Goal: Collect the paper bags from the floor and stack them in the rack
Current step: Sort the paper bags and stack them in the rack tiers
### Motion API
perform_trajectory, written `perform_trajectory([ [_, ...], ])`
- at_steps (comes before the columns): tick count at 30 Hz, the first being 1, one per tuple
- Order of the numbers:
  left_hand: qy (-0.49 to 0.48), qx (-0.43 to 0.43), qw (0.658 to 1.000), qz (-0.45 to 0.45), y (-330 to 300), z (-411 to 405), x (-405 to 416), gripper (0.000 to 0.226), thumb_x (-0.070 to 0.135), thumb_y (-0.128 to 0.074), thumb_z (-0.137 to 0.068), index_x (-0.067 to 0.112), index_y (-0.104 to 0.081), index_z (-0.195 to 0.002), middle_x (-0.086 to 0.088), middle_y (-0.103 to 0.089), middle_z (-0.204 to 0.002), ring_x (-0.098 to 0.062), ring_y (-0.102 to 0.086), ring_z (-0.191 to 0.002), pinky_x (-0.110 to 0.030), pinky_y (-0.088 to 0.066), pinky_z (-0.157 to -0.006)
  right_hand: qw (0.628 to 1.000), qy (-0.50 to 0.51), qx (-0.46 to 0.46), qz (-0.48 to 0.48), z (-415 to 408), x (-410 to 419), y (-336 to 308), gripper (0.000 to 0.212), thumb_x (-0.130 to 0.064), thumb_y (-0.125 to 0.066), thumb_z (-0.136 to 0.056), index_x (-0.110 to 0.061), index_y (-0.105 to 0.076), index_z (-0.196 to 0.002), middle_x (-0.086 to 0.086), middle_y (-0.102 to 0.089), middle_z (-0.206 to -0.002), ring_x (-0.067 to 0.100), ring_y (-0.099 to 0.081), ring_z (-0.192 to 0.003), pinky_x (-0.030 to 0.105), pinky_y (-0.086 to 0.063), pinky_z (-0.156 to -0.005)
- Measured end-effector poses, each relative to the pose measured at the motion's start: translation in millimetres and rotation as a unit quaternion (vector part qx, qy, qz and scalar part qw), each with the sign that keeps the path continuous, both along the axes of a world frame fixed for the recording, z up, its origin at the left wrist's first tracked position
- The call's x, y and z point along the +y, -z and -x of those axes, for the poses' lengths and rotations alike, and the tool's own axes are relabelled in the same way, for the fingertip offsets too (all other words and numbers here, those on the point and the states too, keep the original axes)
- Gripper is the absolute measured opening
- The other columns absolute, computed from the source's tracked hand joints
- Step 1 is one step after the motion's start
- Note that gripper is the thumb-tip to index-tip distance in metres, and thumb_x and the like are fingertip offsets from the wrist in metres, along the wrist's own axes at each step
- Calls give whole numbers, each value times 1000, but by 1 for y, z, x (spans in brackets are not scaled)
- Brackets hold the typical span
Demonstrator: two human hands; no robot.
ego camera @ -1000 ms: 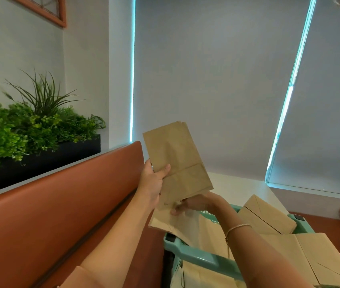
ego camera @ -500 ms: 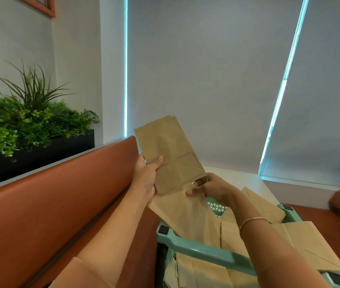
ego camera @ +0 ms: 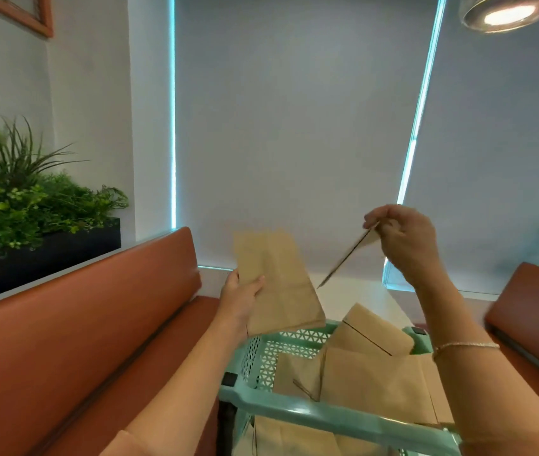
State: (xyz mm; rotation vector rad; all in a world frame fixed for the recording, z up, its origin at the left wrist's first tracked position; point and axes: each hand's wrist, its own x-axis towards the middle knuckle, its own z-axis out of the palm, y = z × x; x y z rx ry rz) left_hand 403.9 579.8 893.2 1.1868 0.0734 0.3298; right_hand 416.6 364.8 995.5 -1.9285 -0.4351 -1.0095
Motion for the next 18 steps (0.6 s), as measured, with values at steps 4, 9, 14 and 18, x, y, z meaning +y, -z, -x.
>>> perform_trajectory([
  [4,60,30,997,-30,3,-4,-23,19,6,-53,-92,11,-57,-111,-13,-67,-99,-32,-63,-93,-48,-50,-87,918,71,-205,331,13,25,12,31,-14,-37,-64,-20,-63,-49,12,-69,-93,37,-63,-94,49,-50,-79],
  [9,129,5,991,45,-1,-2,-38,23,7,-45,-96,11,-55,-116,-15,-65,-92,-30,-63,-85,-42,-54,-76,889,9,-145,434,8,62,66,21,-14,-52,-67,-21,-68,-57,19,-67,-100,39,-65,-88,41,-55,-58],
  [14,204,43,965,161,-2,2,-34,45,40,-39,-98,3,-60,-116,-18,-65,-101,-29,-65,-92,-37,-54,-78,915,-41,-160,367,6,71,93,27,-15,-45,-71,-17,-70,-61,14,-68,-83,33,-65,-74,38,-55,-55],
  [18,169,41,978,115,0,2,-32,30,24,-52,-94,0,-62,-110,-12,-67,-83,-22,-68,-74,-29,-57,-64,926,-83,-164,329,6,74,103,22,-9,-51,-73,-14,-72,-75,6,-69,-77,24,-63,-71,31,-55,-67],
])
